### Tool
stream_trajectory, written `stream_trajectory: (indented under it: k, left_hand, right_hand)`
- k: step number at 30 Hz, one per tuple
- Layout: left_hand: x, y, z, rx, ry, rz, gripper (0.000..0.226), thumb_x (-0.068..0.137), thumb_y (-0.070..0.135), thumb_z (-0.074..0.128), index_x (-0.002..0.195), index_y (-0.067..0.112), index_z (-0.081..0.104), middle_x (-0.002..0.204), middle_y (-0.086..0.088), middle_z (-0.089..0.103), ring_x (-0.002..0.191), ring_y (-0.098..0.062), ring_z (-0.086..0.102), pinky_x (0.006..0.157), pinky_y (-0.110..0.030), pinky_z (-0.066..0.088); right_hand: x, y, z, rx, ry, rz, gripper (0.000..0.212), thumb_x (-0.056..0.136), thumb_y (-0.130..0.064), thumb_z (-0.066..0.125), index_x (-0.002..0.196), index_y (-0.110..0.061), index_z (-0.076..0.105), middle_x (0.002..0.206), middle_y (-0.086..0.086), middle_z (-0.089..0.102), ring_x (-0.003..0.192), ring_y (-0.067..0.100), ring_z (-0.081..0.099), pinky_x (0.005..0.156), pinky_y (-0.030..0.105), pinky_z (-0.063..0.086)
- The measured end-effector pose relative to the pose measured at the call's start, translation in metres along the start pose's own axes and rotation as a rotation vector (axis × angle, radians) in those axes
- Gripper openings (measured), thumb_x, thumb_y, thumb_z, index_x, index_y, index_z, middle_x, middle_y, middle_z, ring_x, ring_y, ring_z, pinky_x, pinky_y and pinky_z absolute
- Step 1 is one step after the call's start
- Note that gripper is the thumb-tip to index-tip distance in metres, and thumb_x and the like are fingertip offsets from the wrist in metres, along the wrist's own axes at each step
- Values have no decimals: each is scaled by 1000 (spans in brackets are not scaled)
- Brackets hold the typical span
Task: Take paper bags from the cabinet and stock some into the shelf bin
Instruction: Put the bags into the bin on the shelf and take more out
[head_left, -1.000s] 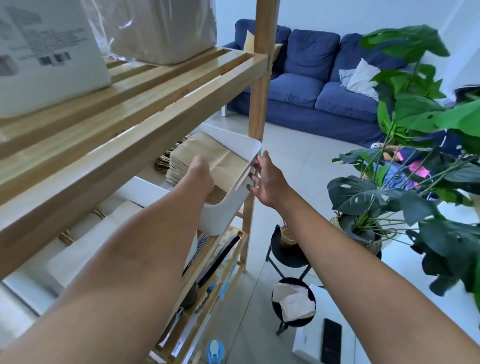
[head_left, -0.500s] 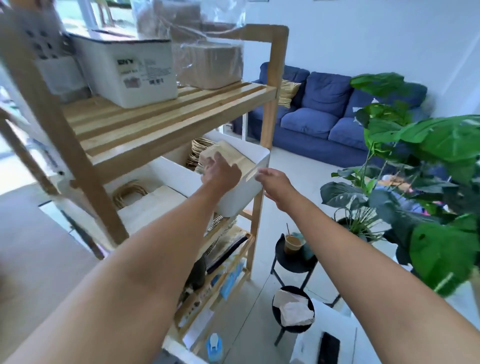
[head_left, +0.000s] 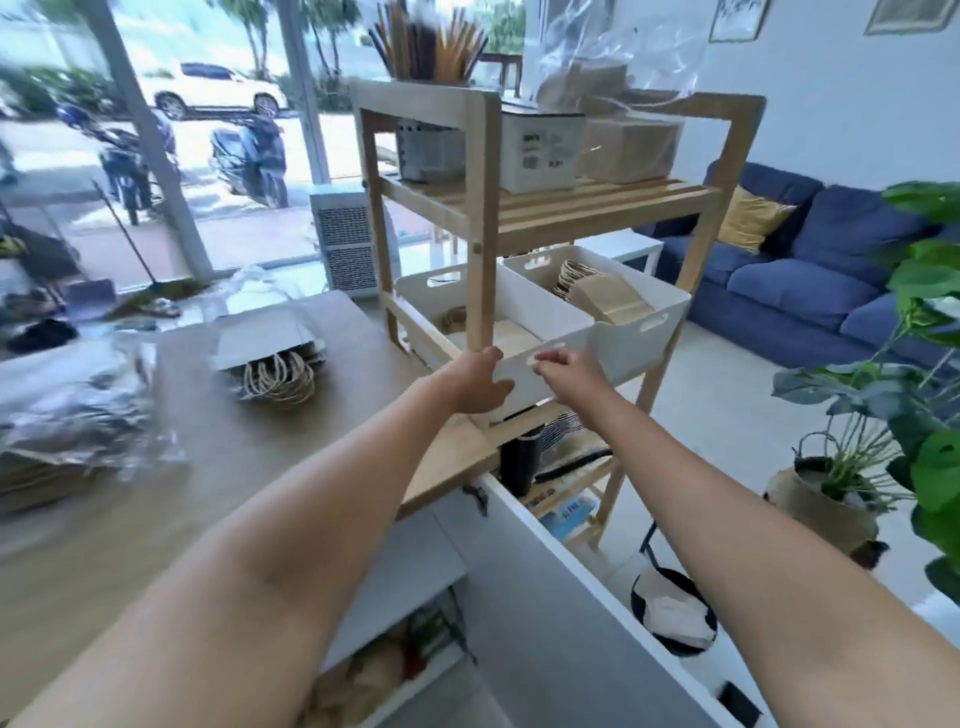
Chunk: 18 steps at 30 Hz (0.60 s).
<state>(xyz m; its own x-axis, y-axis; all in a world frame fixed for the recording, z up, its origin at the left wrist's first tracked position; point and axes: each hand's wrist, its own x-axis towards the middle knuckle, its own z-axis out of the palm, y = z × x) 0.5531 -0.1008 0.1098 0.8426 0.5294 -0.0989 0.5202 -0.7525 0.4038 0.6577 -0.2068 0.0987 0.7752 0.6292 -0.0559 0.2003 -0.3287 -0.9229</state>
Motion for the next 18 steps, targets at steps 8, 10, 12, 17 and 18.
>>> stream_trajectory:
  k: [8, 10, 12, 17, 18]
  left_hand:
    - [-100, -144, -63, 59, 139, -244, 50, 93, 42, 52, 132, 11, 52, 135, -14, 56, 125, -32, 53, 102, -35, 42]
    - [-138, -183, -82, 43, 171, -292, 47, 92, 39, 55, 129, 11, 55, 130, -14, 59, 121, -31, 55, 101, -35, 44]
    - [-178, -222, -102, 88, 243, -364, 52, 94, 36, 55, 139, 10, 47, 139, -15, 52, 128, -32, 49, 107, -36, 39]
    - [-255, -312, -136, 181, 311, -477, 63, 95, 43, 51, 148, 17, 31, 145, -16, 41, 135, -34, 35, 109, -43, 33]
    - [-265, -321, -140, 191, 299, -484, 64, 94, 44, 51, 148, 17, 30, 144, -16, 40, 135, -35, 34, 109, -44, 34]
  right_hand:
    - [-31, -53, 154, 27, -236, -93, 18, 87, -17, 63, 104, -17, 64, 74, -8, 54, 78, 13, 51, 62, 22, 41]
    - [-45, -66, 205, 46, -308, -112, 10, 86, -15, 64, 96, -17, 65, 71, -6, 55, 68, 10, 49, 59, 20, 38]
    - [-66, -80, 256, 37, -396, -122, 12, 86, -15, 65, 98, -15, 65, 74, -2, 56, 65, 8, 47, 58, 20, 37]
    - [-112, -94, 353, -153, -529, -116, 63, 81, -17, 74, 136, -8, 44, 117, 11, 50, 106, 22, 52, 90, 28, 45]
    - [-117, -93, 365, -238, -516, -132, 72, 78, -20, 76, 140, -11, 40, 129, 14, 45, 117, 25, 49, 101, 30, 42]
